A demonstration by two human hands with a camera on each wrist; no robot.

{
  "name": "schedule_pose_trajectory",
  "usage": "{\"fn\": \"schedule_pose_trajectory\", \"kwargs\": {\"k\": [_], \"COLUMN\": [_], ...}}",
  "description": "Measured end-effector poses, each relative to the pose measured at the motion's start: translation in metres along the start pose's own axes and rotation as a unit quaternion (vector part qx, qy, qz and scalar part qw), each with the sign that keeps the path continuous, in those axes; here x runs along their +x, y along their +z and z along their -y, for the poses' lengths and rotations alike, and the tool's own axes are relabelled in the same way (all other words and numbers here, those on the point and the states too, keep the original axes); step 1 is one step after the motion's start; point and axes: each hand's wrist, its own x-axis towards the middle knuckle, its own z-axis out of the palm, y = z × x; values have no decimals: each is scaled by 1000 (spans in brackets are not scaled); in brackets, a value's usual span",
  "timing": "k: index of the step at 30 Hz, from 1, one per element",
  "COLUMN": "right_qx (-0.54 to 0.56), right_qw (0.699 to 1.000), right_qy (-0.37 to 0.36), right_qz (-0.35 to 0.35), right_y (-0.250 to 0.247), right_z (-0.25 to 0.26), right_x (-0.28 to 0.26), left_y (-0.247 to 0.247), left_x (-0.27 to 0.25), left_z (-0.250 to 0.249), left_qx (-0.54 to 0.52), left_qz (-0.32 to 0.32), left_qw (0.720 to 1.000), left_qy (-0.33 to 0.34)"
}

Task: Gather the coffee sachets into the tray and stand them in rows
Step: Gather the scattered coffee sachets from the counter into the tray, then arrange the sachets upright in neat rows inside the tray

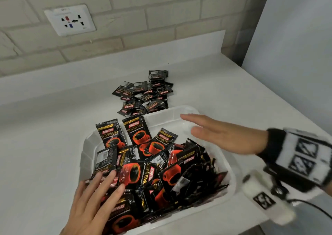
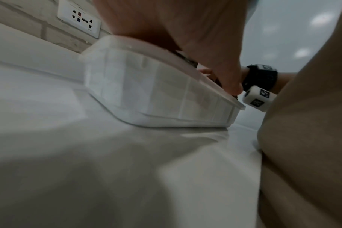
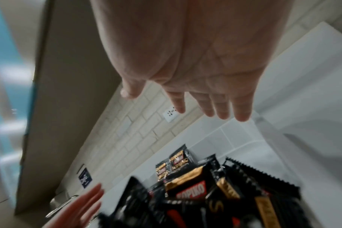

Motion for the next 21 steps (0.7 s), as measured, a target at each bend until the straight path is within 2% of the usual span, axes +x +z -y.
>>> {"fn": "schedule_pose_trajectory", "kwargs": {"k": [2,4,9,11,16,19,21], "right_qx": [-27,-68,-101,-101,-76,-141,-198], "right_qw": [998,991,971,968,970,977,970], "right_qy": [45,70,83,80,66,62,68], "right_qz": [40,90,199,217,221,145,121], "right_y": [-6,-4,16,18,5,-2,-1], "right_z": [4,6,4,0,7,17,21], "right_x": [18,33,51,50,51,68,87], "left_y": [0,0,3,3,5,9,12], "left_x": [-1,0,3,4,3,2,1], "left_z": [1,4,12,14,15,16,15], "left_qx": [-14,-18,-7,-8,-2,-6,-10], "left_qz": [-37,-48,-34,-34,-44,-60,-75], "left_qw": [999,998,999,999,999,998,997], "left_qy": [-14,-25,-25,-20,-4,-1,-2]}}
